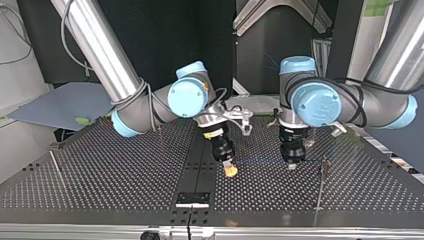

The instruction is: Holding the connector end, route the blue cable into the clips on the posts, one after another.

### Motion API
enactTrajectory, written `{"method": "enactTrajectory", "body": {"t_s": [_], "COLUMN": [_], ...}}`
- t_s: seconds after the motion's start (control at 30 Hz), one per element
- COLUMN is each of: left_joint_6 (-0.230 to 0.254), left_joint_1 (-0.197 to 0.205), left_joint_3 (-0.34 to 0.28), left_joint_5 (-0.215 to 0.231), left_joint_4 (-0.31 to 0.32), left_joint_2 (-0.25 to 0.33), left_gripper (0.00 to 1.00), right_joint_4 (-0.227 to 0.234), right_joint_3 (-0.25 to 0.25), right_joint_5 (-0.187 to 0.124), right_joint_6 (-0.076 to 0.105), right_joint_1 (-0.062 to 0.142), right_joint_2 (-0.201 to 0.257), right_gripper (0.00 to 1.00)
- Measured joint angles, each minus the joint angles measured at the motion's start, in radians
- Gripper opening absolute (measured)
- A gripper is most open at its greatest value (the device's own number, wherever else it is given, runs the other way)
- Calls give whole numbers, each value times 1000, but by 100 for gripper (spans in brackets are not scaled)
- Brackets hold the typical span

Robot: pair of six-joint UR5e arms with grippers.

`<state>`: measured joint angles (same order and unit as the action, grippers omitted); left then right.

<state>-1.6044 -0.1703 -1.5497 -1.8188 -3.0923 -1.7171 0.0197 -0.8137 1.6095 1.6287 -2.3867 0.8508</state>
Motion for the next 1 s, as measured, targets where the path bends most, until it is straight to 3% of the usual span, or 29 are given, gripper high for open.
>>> {"method": "enactTrajectory", "body": {"t_s": [0.37, 0.83, 1.0], "left_joint_6": [4, -16, -27], "left_joint_1": [-44, -104, -119], "left_joint_3": [0, -1, -3], "left_joint_5": [-45, -90, -104], "left_joint_4": [-7, -8, -1], "left_joint_2": [-48, -115, -150], "left_gripper": [0, 0, 0], "right_joint_4": [-3, -1, 0], "right_joint_3": [-79, -150, -174], "right_joint_5": [15, 21, 44], "right_joint_6": [-7, -8, -9], "right_joint_1": [19, 28, 29], "right_joint_2": [0, -1, 0], "right_gripper": [0, 0, 0]}}
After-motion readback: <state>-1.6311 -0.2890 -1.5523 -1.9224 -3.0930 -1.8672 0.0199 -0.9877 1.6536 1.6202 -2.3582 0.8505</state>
